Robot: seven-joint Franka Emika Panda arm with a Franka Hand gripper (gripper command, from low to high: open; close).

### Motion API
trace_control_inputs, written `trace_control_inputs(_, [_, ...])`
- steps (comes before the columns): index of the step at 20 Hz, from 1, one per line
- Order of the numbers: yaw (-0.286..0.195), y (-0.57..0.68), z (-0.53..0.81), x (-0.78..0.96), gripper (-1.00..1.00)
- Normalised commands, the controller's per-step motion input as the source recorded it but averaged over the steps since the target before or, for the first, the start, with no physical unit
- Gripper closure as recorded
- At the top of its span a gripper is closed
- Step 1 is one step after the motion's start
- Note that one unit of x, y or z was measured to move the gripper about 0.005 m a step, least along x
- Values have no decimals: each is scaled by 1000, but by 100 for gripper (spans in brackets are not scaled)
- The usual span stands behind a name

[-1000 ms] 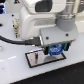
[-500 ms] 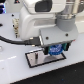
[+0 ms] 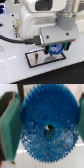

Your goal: Insert the blue gear onto the right peg, followed by the red gear

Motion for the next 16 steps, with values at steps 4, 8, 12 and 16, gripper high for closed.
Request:
trace_control_inputs(4, [0,-153,34,79,100])
trace_control_inputs(8, [0,-89,-48,114,100])
trace_control_inputs(12, [0,-91,-97,60,100])
trace_control_inputs(16, [0,-87,-103,112,100])
